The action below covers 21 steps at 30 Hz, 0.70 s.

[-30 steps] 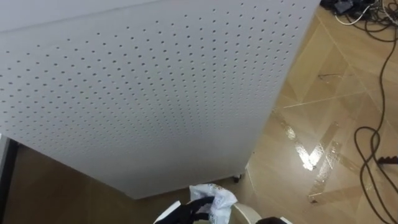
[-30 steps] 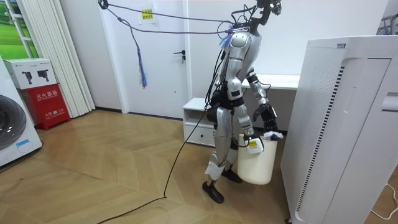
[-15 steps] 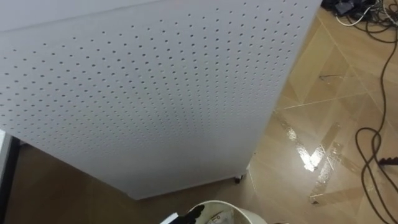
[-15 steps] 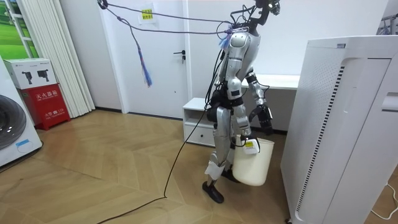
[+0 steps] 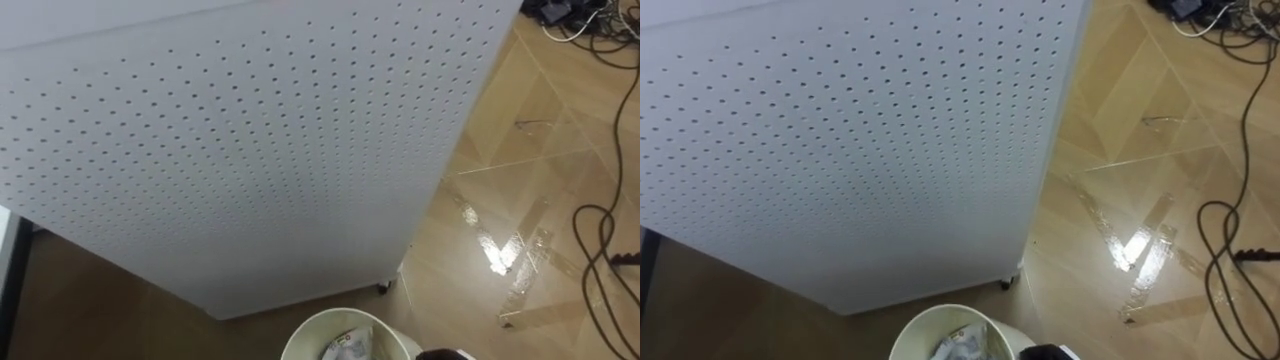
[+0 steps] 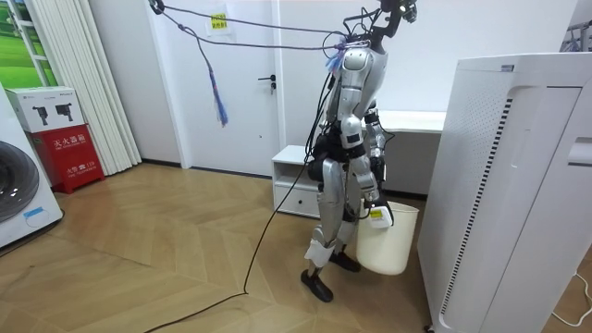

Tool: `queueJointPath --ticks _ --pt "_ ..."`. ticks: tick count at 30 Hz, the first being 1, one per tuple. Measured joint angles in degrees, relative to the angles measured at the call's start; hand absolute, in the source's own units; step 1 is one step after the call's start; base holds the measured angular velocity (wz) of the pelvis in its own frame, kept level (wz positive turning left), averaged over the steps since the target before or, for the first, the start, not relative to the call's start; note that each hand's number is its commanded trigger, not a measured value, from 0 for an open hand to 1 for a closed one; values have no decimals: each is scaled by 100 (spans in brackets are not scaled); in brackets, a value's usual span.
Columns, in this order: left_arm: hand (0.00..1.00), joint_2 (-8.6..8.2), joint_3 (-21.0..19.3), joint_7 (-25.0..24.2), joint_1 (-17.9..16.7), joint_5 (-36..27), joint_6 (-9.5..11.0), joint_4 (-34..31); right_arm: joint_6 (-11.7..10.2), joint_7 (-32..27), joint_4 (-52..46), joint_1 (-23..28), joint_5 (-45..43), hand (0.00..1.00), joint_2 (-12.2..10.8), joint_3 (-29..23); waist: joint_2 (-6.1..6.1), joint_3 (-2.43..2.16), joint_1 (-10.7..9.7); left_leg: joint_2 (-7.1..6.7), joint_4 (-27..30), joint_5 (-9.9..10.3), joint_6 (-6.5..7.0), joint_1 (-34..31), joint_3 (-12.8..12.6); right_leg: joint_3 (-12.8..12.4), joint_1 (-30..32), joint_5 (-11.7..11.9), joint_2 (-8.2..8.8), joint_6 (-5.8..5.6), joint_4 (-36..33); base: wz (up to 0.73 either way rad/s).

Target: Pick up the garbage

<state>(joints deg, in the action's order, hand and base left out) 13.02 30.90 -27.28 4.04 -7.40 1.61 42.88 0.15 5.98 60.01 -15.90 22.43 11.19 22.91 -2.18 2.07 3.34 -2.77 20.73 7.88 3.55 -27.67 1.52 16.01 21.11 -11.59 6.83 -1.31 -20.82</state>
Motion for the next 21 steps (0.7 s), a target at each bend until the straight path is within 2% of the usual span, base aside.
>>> queueJointPath --ticks 8,12,17,20,21 --pt "0 85 -73 -35 -114 55 -48 153 -2 -46 12 141 162 100 30 65 8 -5 -14 -6 -14 -5 -1 210 30 69 -241 0 -5 0 24 1" --pt "0 133 -350 14 -230 24 -21 391 -3 20 193 391 183 100 104 61 20 -15 -2 -7 -119 -6 -5 500 38 137 -571 8 -22 2 157 4" --pt "0 142 -1016 282 -863 -104 52 499 -18 52 306 1056 130 100 272 -72 122 -124 -18 -34 -352 -10 -12 1043 17 148 -1104 16 -28 -26 423 0" --pt "0 59 -1435 514 -1267 -626 147 733 -30 10 248 1526 10 100 258 -500 228 -192 -13 -73 -553 -11 -14 1459 14 140 -1502 3 -34 -59 625 0" --pt "0 22 -1534 616 -1362 -881 181 884 -31 -3 285 1659 10 100 262 -635 273 -201 -15 -77 -624 -10 -15 1641 20 143 -1695 4 -44 -72 724 4"
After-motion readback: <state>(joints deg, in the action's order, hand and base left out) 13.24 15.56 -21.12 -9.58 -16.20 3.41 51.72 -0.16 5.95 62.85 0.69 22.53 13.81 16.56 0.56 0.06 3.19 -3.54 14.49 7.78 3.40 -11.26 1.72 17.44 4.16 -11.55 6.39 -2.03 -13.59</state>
